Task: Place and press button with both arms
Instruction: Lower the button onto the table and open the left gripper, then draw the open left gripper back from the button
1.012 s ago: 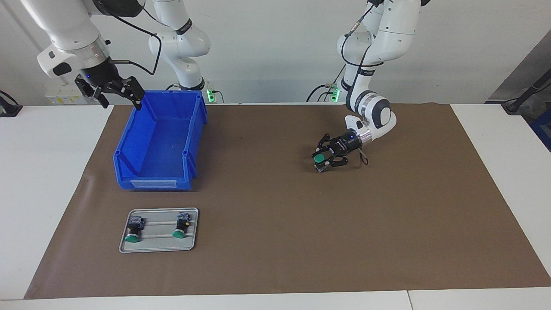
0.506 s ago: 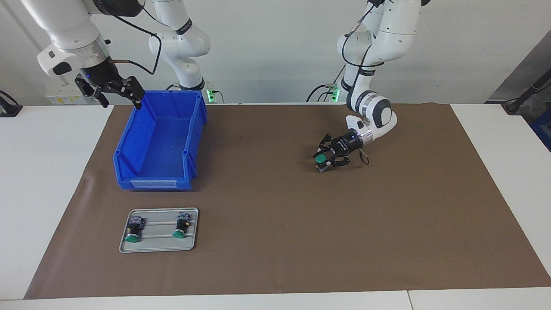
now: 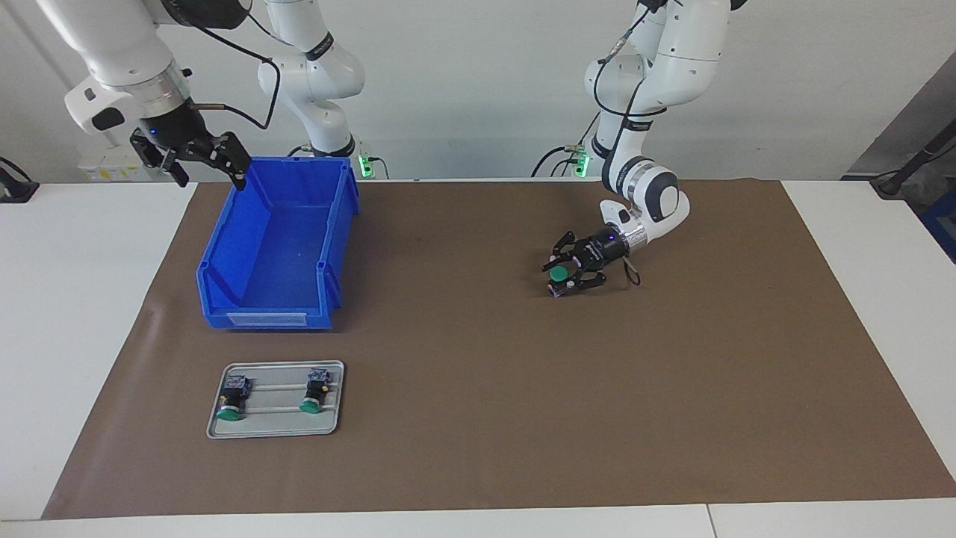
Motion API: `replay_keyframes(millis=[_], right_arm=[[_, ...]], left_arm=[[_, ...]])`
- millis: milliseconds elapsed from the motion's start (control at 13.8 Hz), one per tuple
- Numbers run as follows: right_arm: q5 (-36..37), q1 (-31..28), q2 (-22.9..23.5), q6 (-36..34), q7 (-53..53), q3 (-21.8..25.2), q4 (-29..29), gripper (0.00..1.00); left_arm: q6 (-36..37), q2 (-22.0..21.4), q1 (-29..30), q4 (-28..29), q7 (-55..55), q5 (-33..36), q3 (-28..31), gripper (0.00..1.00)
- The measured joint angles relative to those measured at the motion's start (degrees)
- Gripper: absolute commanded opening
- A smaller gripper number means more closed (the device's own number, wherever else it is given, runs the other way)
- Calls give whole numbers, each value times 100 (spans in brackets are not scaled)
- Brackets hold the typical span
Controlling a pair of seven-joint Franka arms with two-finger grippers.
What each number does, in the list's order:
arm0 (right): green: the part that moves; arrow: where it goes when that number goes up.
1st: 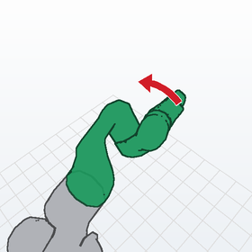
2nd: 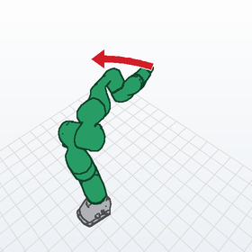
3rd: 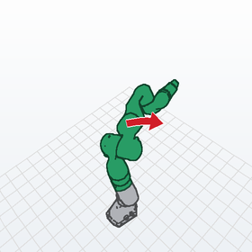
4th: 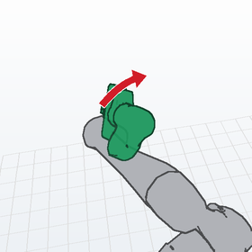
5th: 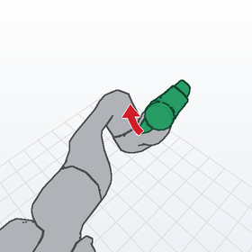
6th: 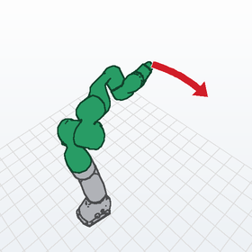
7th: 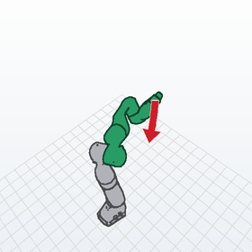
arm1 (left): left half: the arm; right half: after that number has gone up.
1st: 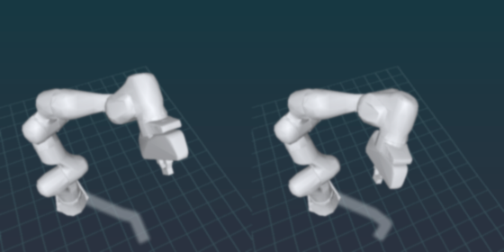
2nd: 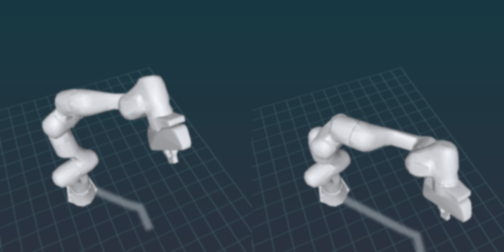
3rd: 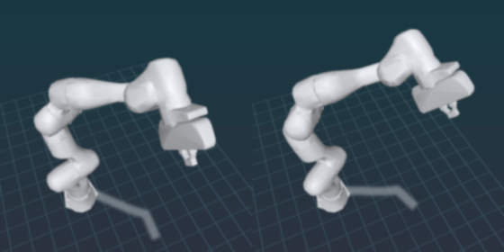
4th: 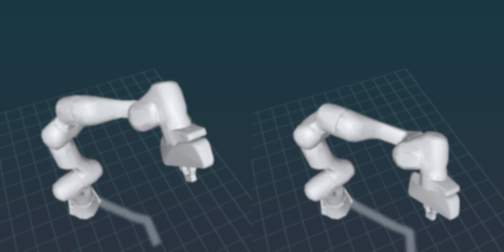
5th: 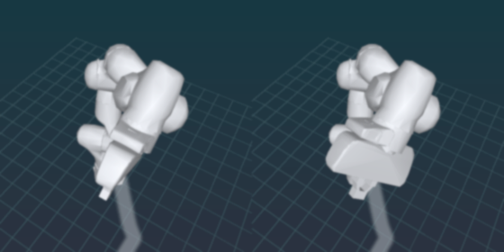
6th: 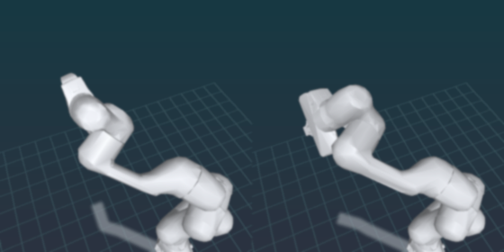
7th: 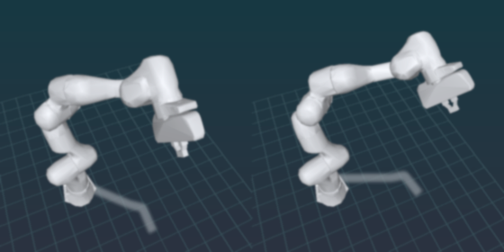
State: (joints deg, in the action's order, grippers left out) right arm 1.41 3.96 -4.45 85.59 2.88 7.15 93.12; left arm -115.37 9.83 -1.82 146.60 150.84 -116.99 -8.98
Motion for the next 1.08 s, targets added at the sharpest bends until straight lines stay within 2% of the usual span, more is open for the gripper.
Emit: replay_keyframes(millis=[72,145,217,434,1084], right_arm=[[0,0,0,0,0,0,0,100],[0,0,0,0,0,0,0,100],[0,0,-1,0,0,0,1,100],[0,0,-4,0,0,0,1,100],[0,0,-4,0,0,0,3,100]], left_arm=[[-7,-3,0,-4,-22,0,1,59],[-27,-9,1,-14,-58,0,3,70],[-52,-18,1,-32,-90,0,6,72],[-256,-80,19,-158,-417,359,26,72],[-976,-921,391,-655,-2969,3127,87,72]])
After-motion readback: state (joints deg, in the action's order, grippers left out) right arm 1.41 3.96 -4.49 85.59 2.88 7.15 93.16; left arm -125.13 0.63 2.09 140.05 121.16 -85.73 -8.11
